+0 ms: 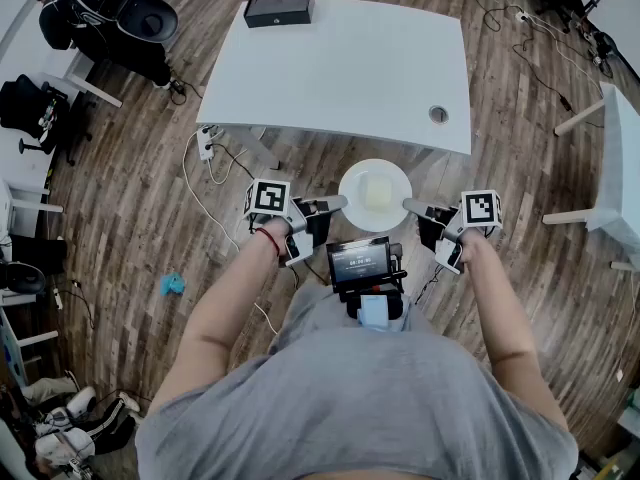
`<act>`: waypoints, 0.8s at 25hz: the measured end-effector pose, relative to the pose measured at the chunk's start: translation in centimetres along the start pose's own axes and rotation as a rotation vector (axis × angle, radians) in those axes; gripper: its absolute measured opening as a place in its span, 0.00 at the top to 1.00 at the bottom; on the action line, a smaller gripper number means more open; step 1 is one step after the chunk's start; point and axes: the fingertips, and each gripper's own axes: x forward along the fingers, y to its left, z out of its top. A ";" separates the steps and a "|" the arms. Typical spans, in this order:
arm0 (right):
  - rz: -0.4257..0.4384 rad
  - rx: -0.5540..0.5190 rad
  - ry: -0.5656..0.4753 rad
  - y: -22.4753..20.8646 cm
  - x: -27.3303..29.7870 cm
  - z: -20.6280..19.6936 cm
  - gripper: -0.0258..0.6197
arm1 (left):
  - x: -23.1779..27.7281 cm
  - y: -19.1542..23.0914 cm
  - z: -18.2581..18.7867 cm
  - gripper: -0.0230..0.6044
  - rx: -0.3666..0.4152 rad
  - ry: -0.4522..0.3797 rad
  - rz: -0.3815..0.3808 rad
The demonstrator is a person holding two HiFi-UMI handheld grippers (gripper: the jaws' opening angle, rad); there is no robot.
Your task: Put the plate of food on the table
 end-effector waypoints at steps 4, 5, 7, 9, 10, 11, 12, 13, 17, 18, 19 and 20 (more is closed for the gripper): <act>0.005 0.000 -0.005 0.0 0.0 0.1 0.89 | 0.2 0.0 0.1 0.92 0.001 0.002 -0.002; 0.003 -0.002 -0.005 0.0 0.0 0.2 0.89 | 0.2 0.0 0.1 0.92 0.000 0.002 -0.003; 0.002 -0.008 -0.006 -0.1 0.0 0.2 0.89 | 0.2 0.0 0.1 0.92 -0.001 0.004 -0.003; 0.004 -0.008 -0.008 -0.2 0.0 0.2 0.89 | 0.2 0.0 0.1 0.92 0.003 0.004 -0.002; 0.006 -0.005 -0.009 -0.2 0.0 0.2 0.89 | 0.2 0.1 0.1 0.92 0.004 0.004 -0.002; 0.006 0.002 -0.010 -0.1 0.0 0.2 0.89 | 0.2 0.1 0.1 0.92 0.004 0.004 -0.002; 0.005 0.009 -0.011 -0.1 0.0 0.2 0.89 | 0.2 0.0 0.1 0.92 0.004 0.004 -0.001; 0.007 0.015 -0.013 -0.1 0.0 0.2 0.89 | 0.2 0.0 0.1 0.92 0.004 0.002 -0.002; 0.017 0.023 -0.019 -0.1 0.1 0.2 0.89 | 0.2 0.0 0.2 0.92 0.006 -0.003 -0.003; 0.016 0.028 -0.019 -0.2 0.1 0.2 0.89 | 0.2 0.1 0.2 0.92 0.005 -0.004 -0.002; 0.015 0.030 -0.020 -0.2 0.1 0.2 0.89 | 0.2 0.1 0.2 0.92 0.004 -0.004 -0.001; 0.014 0.031 -0.020 -0.3 0.1 0.2 0.89 | 0.2 0.2 0.2 0.92 0.004 -0.004 0.000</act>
